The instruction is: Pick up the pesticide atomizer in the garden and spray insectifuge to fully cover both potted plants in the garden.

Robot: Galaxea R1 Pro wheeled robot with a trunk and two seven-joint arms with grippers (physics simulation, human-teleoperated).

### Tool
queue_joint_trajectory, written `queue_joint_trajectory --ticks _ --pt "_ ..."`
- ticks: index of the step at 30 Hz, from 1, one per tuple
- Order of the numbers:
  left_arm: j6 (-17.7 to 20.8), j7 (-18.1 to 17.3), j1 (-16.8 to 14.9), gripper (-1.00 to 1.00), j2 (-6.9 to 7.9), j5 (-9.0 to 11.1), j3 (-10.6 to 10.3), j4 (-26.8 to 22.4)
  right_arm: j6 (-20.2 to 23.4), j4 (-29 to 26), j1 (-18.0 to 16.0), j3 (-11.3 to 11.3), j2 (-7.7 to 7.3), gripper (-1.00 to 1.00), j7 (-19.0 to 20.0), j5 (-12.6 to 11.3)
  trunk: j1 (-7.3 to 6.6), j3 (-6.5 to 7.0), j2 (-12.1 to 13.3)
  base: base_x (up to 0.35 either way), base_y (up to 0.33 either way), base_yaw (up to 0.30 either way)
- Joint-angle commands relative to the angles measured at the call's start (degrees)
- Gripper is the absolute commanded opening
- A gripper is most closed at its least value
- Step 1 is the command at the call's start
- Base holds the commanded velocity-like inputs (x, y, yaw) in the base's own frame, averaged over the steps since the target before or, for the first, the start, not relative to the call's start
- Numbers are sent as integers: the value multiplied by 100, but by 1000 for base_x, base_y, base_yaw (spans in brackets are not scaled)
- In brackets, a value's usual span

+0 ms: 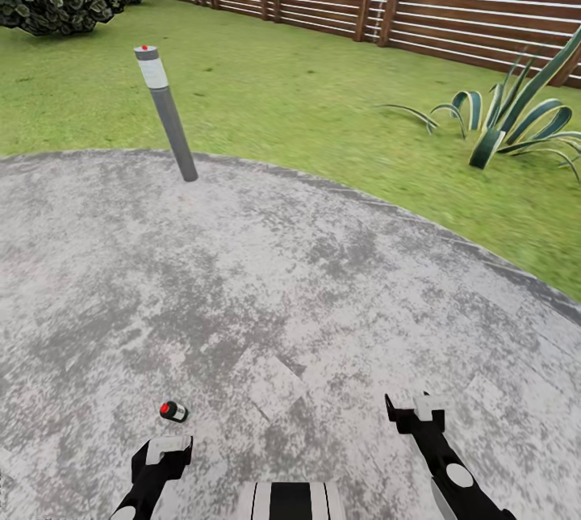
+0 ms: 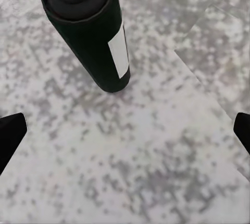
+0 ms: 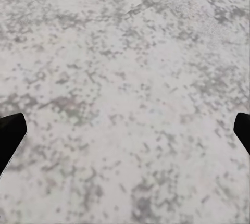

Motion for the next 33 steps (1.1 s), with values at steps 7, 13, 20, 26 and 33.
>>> queue_joint_trajectory --ticks 7,13,20,26,33 --pt "-25 15 -4 100 0 -53 47 6 -18 -1 -2 -2 -3 100 2 5 0 -3 -1 12 -7 36" --pt "-58 25 -4 100 0 -50 51 4 -21 -1 -2 6 0 100 2 5 0 -3 -1 0 0 186" --pt "-300 26 -4 100 9 -43 52 15 -17 7 -2 -2 0 100 2 5 0 -3 -1 0 0 23" --pt "-554 26 -4 100 9 -43 52 15 -20 13 -2 -2 1 100 2 5 0 3 -1 0 0 0" --pt "-563 26 -4 100 8 -34 52 15 -22 16 -2 -3 1 100 9 5 0 57 -1 0 0 0"
